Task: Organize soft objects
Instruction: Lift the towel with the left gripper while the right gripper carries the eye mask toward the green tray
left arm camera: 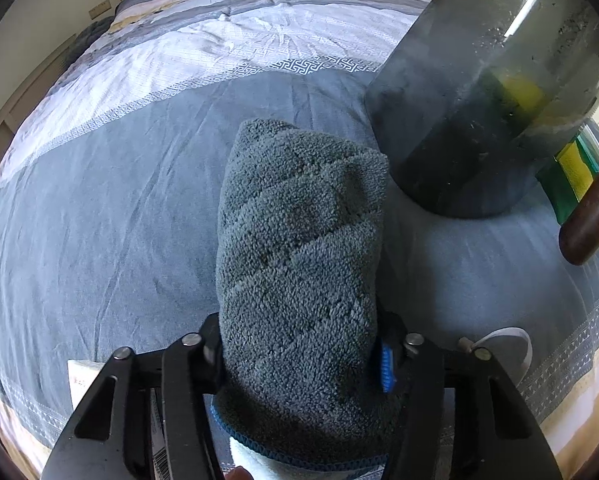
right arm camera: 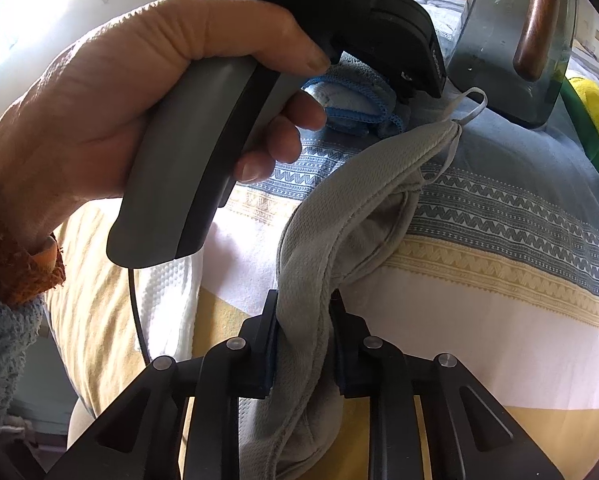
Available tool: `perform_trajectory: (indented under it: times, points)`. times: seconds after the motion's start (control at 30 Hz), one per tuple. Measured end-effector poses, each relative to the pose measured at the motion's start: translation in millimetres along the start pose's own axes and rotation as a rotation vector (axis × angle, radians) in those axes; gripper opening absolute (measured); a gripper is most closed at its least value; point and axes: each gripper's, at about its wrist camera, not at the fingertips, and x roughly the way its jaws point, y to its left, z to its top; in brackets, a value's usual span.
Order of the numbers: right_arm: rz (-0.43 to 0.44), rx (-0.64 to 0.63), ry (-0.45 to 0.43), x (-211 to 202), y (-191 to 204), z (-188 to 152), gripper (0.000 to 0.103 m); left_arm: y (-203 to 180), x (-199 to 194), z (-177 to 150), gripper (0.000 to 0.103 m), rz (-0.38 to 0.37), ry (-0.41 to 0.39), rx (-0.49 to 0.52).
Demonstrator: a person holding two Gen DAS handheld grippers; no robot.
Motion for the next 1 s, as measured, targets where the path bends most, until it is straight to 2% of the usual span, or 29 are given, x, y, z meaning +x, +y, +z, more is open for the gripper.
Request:
perform_trajectory:
  times: [0.2,0.4,0.77,1.0]
  points:
    - [0.003,0.0,-0.013,-6,-1,-2,0.019,-2,-6,2,0.032,-0.005,-0.002,0.01]
    - [-0.012,-0.01,-0.03,-17,-1,-4,0.018,-6,-20,-3,0.024,0.014,-0.038,0.01]
    - [-0.067,-0.012,-0.078,-55,-20,-13,0.017,-7,-48,-24,0.023,0.035,-0.118,0.0]
    - [-0.108,-0.028,-0.105,-89,-22,-18,0.017,-9,-86,-38,0.023,0.035,-0.196,-0.011]
